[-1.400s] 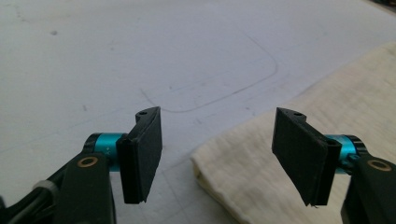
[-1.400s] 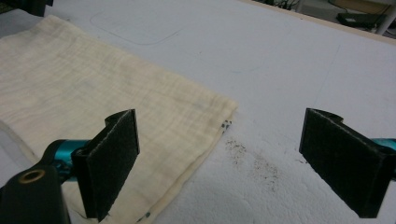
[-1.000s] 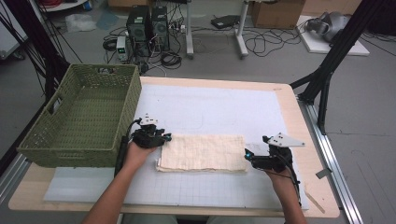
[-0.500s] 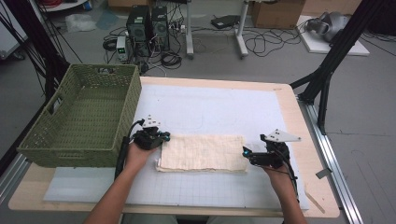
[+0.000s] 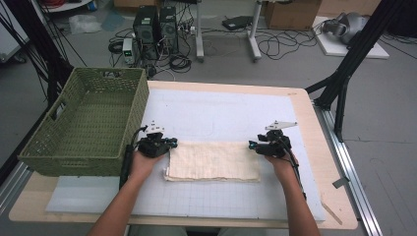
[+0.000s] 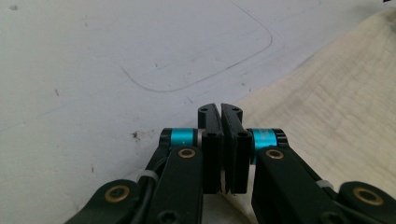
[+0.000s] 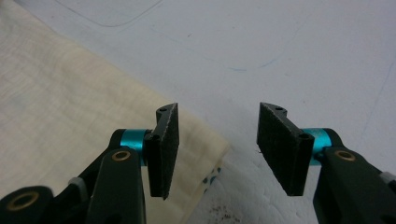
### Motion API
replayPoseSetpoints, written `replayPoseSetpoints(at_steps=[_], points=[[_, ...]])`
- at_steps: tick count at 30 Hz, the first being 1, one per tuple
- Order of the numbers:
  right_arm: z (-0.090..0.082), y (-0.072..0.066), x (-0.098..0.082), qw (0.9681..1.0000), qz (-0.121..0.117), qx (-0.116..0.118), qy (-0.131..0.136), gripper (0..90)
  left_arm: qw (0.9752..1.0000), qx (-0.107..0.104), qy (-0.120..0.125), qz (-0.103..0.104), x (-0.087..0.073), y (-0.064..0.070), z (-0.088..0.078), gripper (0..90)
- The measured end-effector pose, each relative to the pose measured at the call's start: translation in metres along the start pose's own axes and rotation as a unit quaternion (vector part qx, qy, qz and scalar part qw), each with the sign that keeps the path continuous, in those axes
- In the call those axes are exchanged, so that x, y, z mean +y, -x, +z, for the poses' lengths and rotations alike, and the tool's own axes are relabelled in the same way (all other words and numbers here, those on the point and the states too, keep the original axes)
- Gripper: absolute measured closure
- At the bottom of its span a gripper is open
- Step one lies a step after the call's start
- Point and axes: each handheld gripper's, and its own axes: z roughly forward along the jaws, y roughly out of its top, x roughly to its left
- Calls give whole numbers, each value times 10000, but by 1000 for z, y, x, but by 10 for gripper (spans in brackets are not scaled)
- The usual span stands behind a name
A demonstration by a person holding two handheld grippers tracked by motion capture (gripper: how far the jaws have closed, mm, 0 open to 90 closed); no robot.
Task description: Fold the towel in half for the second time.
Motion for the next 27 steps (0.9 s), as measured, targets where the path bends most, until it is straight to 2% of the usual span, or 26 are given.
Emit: replayPoseSetpoints(at_steps=[4, 7, 9, 11, 13, 15, 18, 19, 21, 23, 27], points=[[8, 0, -1, 9998, -24, 124, -176, 540, 10000, 16, -9, -26, 0, 0, 0, 864], [12, -1, -3, 9993, -91, 158, -317, 620, 10000, 21, -5, -66, 0, 0, 0, 865], [12, -3, -2, 9991, -142, 235, -311, 741, 10000, 36, 4, -64, -1, 0, -1, 865], [12, -5, -2, 9987, -231, 295, -335, 846, 9998, 96, 69, -167, -1, 0, -2, 866], [11, -7, -1, 9985, -401, 190, -335, 865, 9997, 79, 88, -234, -1, -2, -3, 868], [10, -8, -1, 9986, -407, 84, -312, 867, 9995, 107, 170, -234, 0, -2, -3, 869], [6, -8, 1, 9987, -437, -217, -155, 867, 9973, 192, 702, -115, 5, 0, -9, 870], [4, -7, 2, 9987, -429, -290, -20, 867, 9967, 214, 779, -95, 7, 1, -9, 871], [1, -6, 3, 9988, -332, -323, 185, 867, 9966, 219, 787, -70, 7, 1, -10, 871], [-1, -6, 2, 9988, -312, -301, 230, 867, 9967, 167, 789, -69, 7, 1, -12, 871], [-7, -13, 0, 9977, -575, -258, 268, 867, 9967, 88, 811, 52, 7, 4, -19, 870]])
